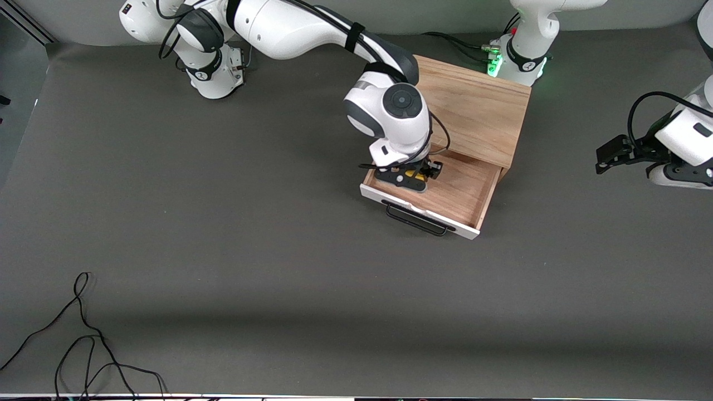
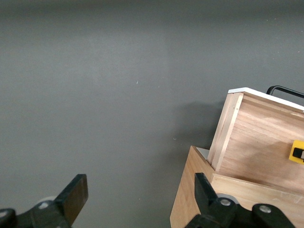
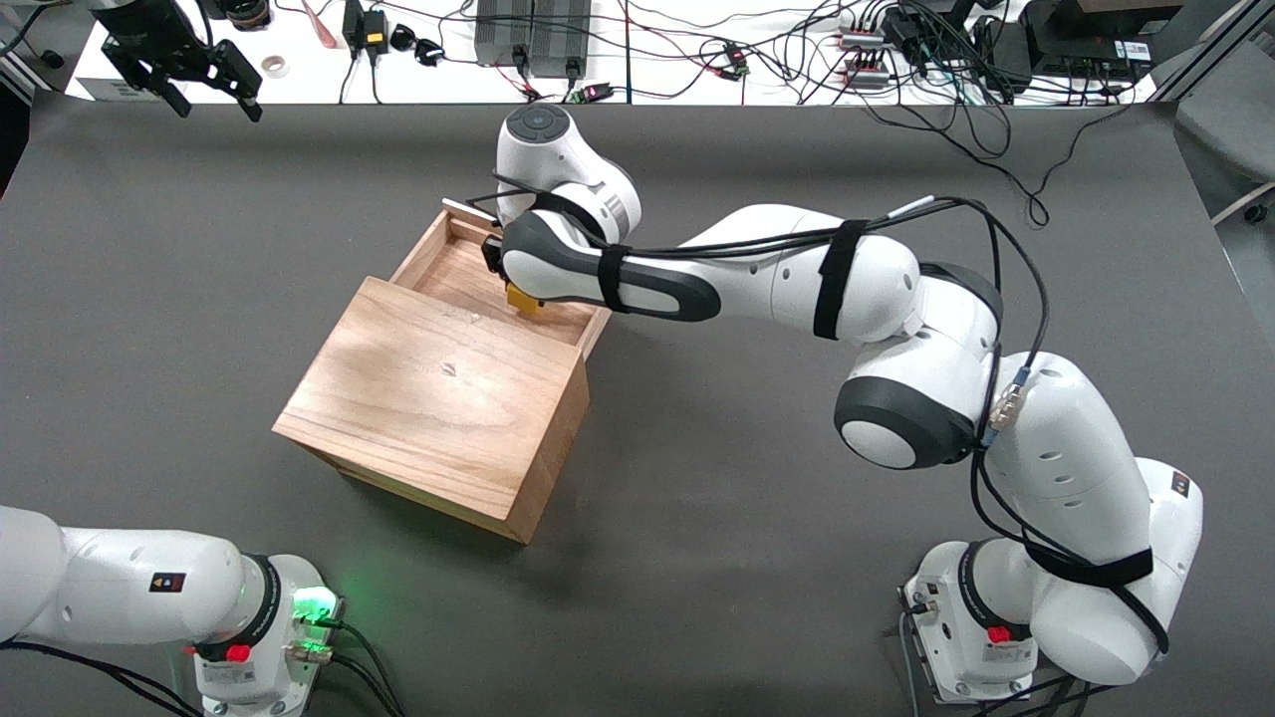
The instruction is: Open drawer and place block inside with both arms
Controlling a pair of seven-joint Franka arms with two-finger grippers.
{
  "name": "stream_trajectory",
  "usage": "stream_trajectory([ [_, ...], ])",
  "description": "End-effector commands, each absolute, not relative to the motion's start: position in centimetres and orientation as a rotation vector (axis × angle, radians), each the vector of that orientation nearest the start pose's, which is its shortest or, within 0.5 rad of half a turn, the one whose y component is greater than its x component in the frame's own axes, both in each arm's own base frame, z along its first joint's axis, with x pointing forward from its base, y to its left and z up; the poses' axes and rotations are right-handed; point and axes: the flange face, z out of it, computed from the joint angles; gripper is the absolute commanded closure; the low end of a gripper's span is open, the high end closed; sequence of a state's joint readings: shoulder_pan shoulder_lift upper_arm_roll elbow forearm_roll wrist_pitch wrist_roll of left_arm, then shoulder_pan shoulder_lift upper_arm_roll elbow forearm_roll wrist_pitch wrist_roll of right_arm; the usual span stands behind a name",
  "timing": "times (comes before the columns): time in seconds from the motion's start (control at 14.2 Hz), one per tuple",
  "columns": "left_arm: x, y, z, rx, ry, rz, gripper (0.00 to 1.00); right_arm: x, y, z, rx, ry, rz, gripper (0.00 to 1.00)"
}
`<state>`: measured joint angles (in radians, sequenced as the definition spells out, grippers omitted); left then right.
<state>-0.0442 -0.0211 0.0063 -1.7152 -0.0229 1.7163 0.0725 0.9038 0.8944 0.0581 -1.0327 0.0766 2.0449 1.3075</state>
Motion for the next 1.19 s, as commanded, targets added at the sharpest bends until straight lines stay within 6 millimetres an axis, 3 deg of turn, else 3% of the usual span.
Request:
stream_trajectory([
  [0.0, 56.0, -1.9, 58.7, -3.165, 0.182, -0.026, 0.0, 45.9, 64.4, 32.1, -2.911, 0.615, 0.029, 0.0],
  [0.14, 56.0, -1.6, 58.6, -3.15, 0.181, -0.022, 0.0, 46.1, 64.3, 33.7, -2.899, 0.61, 0.017, 0.0],
  [0.35, 56.1, -1.7, 58.7, -3.139, 0.164, -0.029, 0.0, 47.1, 62.4, 39.4, -2.9, 0.615, 0.001, 0.0],
  [0.49, 56.0, -1.8, 58.7, -3.138, 0.166, -0.027, 0.0, 50.4, 57.9, 45.1, -2.875, 0.65, -0.021, 0.0],
  [0.56, 56.1, -1.6, 58.7, -3.139, 0.161, -0.027, 0.0, 50.7, 55.7, 48.3, -2.882, 0.595, -0.032, 0.0],
  [0.7, 56.1, -1.8, 58.6, -3.139, 0.164, -0.022, 0.0, 52.6, 48.8, 51.2, -2.926, 0.58, 0.003, 0.0],
  [0.84, 56.1, -1.8, 58.6, -3.139, 0.166, -0.022, 0.0, 54.4, 41.7, 54.4, -2.889, 0.7, 0.005, 0.0],
  [1.12, 56.0, -1.8, 58.4, -3.135, 0.169, -0.014, 0.0, 57.6, 26.5, 58.2, -2.941, 0.504, 0.032, 0.0],
])
